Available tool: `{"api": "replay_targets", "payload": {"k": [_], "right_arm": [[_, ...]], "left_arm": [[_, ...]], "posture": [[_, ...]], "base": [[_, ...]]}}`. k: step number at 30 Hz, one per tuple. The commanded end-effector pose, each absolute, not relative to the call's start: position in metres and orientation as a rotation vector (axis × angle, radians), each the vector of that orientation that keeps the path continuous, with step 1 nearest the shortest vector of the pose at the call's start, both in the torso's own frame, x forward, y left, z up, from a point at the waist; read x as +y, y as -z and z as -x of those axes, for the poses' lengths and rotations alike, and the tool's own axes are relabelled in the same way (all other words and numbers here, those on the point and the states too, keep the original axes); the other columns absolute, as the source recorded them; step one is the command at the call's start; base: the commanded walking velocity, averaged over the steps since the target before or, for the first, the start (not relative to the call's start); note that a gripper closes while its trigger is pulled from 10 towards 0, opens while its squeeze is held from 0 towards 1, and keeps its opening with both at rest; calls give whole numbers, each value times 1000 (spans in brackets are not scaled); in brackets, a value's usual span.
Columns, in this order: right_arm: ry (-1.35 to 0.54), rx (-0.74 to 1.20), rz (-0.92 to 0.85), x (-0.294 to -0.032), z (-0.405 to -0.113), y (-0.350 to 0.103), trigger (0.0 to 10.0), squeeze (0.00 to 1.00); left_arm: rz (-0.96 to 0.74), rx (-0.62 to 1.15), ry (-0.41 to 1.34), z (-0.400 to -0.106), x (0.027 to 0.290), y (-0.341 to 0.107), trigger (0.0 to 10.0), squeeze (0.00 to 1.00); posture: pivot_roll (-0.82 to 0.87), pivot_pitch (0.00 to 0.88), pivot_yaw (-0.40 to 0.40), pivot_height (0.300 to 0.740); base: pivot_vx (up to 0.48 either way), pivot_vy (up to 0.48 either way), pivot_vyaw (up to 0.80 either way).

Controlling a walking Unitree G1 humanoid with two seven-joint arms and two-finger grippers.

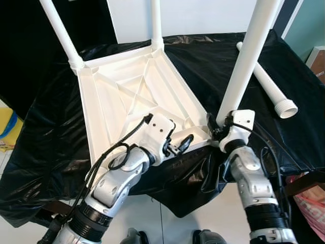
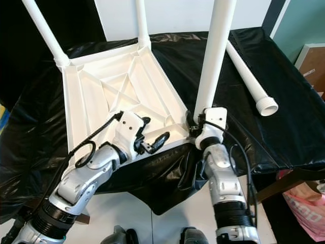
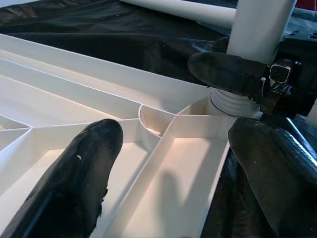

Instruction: Building children table

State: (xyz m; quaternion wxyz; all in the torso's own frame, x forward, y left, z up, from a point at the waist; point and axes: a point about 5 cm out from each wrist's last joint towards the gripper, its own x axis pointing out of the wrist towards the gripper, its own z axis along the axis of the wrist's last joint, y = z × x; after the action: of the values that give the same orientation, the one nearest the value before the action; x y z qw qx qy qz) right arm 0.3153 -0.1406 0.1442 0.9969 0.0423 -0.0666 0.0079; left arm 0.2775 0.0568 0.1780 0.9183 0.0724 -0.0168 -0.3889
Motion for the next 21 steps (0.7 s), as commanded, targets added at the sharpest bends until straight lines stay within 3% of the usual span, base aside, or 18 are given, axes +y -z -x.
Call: {"api": "replay_targets", "payload": {"k": [1, 10, 11, 21], "right_arm": [[32, -41, -90, -142, -310, -124, 10000, 0], [37, -96, -103, -132, -310, -132, 10000, 0], [29, -120, -103, -136, -306, -135, 10000, 1000], [30, -212, -72, -153, -298, -150, 10000, 1000]], "left_arm": [[-154, -26, 884, -276, 58, -176, 10000, 0], [-161, -37, 836, -276, 60, -176, 10000, 0], [-158, -36, 809, -278, 64, -176, 10000, 0], [-153, -74, 701, -288, 76, -184, 10000, 0]], "posture": [[-154, 122, 25, 740], [-112, 133, 22, 740], [-107, 142, 20, 740], [-99, 145, 5, 740]], "base": [[0, 0, 0], [0, 0, 0], [0, 0, 0], [0, 0, 0]]}}
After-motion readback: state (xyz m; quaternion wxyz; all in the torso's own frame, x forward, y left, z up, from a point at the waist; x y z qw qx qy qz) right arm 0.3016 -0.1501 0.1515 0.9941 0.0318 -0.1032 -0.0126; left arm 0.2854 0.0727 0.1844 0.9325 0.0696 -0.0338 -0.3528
